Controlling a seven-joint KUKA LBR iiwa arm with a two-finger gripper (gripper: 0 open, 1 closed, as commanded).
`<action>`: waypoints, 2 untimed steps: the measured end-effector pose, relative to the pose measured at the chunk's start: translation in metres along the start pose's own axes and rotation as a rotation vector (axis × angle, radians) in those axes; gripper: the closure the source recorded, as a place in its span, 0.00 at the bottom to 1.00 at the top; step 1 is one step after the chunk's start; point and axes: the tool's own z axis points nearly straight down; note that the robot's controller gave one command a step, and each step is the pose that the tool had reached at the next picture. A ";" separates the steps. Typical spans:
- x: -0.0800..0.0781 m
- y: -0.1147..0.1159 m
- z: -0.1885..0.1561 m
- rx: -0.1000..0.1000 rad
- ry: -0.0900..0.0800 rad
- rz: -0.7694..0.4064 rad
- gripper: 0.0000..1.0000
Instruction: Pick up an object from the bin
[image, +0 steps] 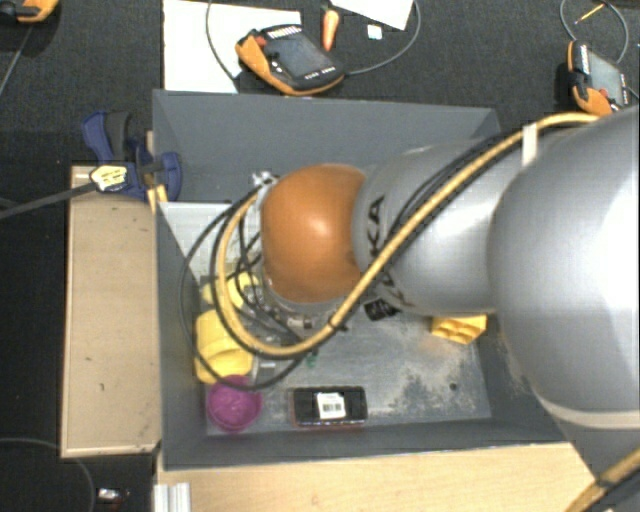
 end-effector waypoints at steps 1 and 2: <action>-0.002 -0.001 -0.004 -0.002 -0.007 0.007 0.00; 0.025 0.021 0.049 -0.003 -0.015 -0.079 0.00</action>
Offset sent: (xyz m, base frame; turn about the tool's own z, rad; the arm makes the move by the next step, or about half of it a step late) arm -0.0417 0.0311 -0.0749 -0.0849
